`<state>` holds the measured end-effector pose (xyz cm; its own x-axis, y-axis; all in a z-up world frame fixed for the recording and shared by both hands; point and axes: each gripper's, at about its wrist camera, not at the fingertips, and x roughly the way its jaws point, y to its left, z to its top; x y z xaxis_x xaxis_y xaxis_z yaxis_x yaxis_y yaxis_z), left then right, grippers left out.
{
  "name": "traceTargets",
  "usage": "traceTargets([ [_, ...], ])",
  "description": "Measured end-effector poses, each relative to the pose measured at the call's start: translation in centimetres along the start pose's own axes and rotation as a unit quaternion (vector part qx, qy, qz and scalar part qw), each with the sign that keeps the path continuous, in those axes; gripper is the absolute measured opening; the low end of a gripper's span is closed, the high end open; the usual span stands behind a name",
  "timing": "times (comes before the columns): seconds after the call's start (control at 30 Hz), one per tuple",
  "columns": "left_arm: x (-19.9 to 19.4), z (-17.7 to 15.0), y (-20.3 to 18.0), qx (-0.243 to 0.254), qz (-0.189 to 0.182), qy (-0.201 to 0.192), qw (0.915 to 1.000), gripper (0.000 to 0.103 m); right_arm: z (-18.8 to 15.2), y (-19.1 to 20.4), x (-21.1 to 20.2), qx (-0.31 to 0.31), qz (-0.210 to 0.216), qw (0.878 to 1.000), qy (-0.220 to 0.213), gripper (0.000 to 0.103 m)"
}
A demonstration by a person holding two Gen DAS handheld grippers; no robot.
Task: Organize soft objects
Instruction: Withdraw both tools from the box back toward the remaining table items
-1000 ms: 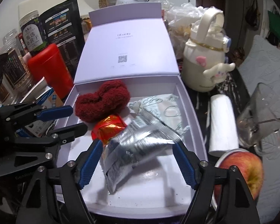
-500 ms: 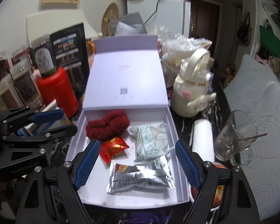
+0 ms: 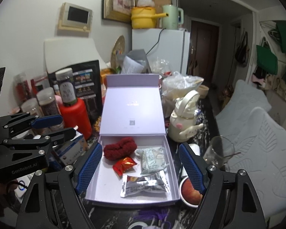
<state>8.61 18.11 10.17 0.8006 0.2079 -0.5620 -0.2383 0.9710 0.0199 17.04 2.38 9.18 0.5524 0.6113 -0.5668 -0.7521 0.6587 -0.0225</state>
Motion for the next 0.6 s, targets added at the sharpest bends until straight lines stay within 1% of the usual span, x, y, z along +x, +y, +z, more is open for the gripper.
traceTargets([
  [0.17, -3.0, -0.6, -1.2, 0.009, -0.012, -0.009, 0.9999, 0.043, -0.7, 0.7, -3.4, 0.001, -0.01, 1.0, -0.008, 0.083],
  [0.2, -3.5, -0.7, -1.5, 0.01, -0.013, -0.011, 0.9998, 0.051, -0.9, 0.8, -4.1, 0.002, -0.013, 1.0, -0.01, 0.083],
  [0.23, -4.3, -1.0, -1.7, 0.01, -0.014, -0.015, 0.9997, 0.066, -1.2, 0.9, -4.8, 0.003, -0.015, 1.0, -0.01, 0.084],
  [0.3, -5.5, -1.4, -2.2, 0.01, -0.012, -0.03, 0.9994, 0.082, -1.7, 0.9, -6.0, 0.01, -0.018, 1.0, -0.011, 0.085],
  [0.37, -7.0, -1.9, -2.9, 0.016, -0.007, -0.044, 0.9989, 0.083, -2.3, 0.9, -7.2, 0.018, -0.022, 1.0, -0.01, 0.086],
  [0.57, -9.3, -3.7, -5.1, 0.028, -0.033, -0.038, 0.9983, 0.084, -5.2, 0.6, -10.9, 0.034, -0.047, 0.998, -0.009, 0.095],
  [0.6, -9.5, -4.1, -5.5, 0.029, -0.038, -0.038, 0.9981, 0.088, -5.6, 0.5, -11.4, 0.038, -0.05, 0.998, -0.007, 0.097],
])
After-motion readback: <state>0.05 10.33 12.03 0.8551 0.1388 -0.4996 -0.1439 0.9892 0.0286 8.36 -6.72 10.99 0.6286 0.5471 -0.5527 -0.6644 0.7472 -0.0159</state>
